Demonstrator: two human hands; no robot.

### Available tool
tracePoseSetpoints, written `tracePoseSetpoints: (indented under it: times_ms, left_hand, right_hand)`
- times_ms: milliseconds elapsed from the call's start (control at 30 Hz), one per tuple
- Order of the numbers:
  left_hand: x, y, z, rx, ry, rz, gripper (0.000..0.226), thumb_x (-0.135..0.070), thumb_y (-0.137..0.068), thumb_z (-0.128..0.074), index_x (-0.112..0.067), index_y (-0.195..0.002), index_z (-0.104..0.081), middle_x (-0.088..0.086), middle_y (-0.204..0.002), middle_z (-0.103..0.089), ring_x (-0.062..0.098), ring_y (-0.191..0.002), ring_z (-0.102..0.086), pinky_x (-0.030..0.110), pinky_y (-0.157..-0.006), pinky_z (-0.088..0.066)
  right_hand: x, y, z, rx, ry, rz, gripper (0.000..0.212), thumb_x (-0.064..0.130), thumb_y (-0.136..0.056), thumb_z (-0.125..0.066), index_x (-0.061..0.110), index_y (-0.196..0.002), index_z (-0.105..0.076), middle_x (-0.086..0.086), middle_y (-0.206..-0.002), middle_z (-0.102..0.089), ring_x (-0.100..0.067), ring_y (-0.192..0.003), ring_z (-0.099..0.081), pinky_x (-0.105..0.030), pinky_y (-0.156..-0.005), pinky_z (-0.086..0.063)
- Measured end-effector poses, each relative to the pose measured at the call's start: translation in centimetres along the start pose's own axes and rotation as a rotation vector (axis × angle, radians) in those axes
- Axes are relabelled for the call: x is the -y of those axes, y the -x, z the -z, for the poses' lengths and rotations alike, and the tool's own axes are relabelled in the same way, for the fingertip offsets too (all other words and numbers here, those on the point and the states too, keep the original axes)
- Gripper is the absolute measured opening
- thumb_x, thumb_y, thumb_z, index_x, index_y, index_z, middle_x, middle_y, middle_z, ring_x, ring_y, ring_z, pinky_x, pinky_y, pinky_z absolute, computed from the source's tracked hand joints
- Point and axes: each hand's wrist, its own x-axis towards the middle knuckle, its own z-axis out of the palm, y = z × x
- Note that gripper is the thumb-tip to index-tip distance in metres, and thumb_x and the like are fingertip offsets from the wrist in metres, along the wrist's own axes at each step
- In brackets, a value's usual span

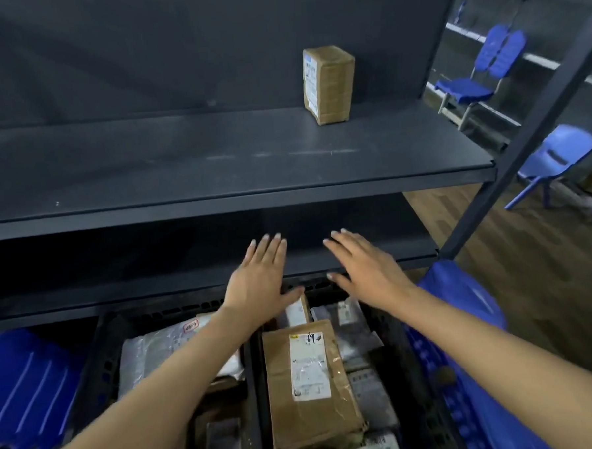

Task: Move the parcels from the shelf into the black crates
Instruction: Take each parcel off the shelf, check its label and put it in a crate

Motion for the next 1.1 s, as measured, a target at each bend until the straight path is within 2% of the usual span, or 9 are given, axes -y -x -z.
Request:
tracePoseSetpoints:
  times_ms: [100,300,433,700,867,1100]
  left_hand:
    - [0.6,-4.7,4.4,-0.110,-0.034,-0.031,0.089,-0.060,-0.090,-0.042,-0.006,-0.151,-0.006,0.008,-0.160,-0.009,0.022,-0.148,-0.005,0.034,-0.119,0.000]
    - [1.3,-13.3,10.7,-0.259,-0.070,-0.057,0.079,-0.048,-0.092,-0.049,-0.007,-0.150,-0.016,0.007,-0.157,-0.024,0.022,-0.146,-0.017,0.033,-0.119,-0.007]
    - [2.0,-18.3,12.8,-0.265,-0.083,-0.013,0.077,-0.044,-0.091,-0.050,-0.008,-0.151,-0.017,0.005,-0.157,-0.025,0.022,-0.146,-0.017,0.032,-0.118,-0.010]
    - [3.3,-27.0,14.3,-0.232,-0.062,0.030,0.071,-0.039,-0.089,-0.053,-0.007,-0.146,-0.028,0.008,-0.152,-0.035,0.022,-0.142,-0.028,0.033,-0.119,-0.014]
    - [3.4,-31.5,14.5,-0.235,0.074,0.096,0.062,-0.038,-0.087,-0.057,-0.009,-0.139,-0.039,0.006,-0.141,-0.048,0.027,-0.131,-0.040,0.039,-0.105,-0.035]
    - [3.2,-37.5,14.4,-0.206,0.024,0.076,0.058,-0.033,-0.087,-0.057,-0.007,-0.136,-0.039,0.006,-0.147,-0.040,0.029,-0.136,-0.035,0.040,-0.101,-0.040]
  right_hand:
    - [-2.3,-3.6,4.0,-0.138,0.054,0.011,0.060,0.036,-0.091,-0.059,0.010,-0.142,-0.041,-0.008,-0.147,-0.041,-0.024,-0.139,-0.034,-0.033,-0.112,-0.030]
    - [-7.8,-10.8,10.1,-0.216,0.103,-0.040,0.064,0.037,-0.091,-0.058,0.010,-0.144,-0.035,-0.007,-0.149,-0.036,-0.022,-0.140,-0.029,-0.037,-0.106,-0.037]
    - [-10.9,-15.3,12.4,-0.213,0.116,-0.116,0.066,0.038,-0.092,-0.057,0.009,-0.146,-0.030,-0.007,-0.151,-0.032,-0.023,-0.141,-0.026,-0.043,-0.100,-0.043]
    - [-15.6,-23.4,13.6,-0.191,0.112,-0.176,0.066,0.035,-0.090,-0.060,0.007,-0.142,-0.032,-0.008,-0.148,-0.034,-0.025,-0.139,-0.027,-0.044,-0.100,-0.042]
    - [-17.9,-27.3,13.2,-0.200,0.124,-0.188,0.065,0.031,-0.089,-0.063,0.007,-0.141,-0.034,-0.008,-0.147,-0.034,-0.024,-0.140,-0.026,-0.043,-0.097,-0.043]
    - [-19.5,-31.5,12.8,-0.177,0.135,-0.182,0.078,0.028,-0.086,-0.067,0.009,-0.148,-0.023,-0.007,-0.152,-0.028,-0.024,-0.141,-0.024,-0.041,-0.104,-0.040]
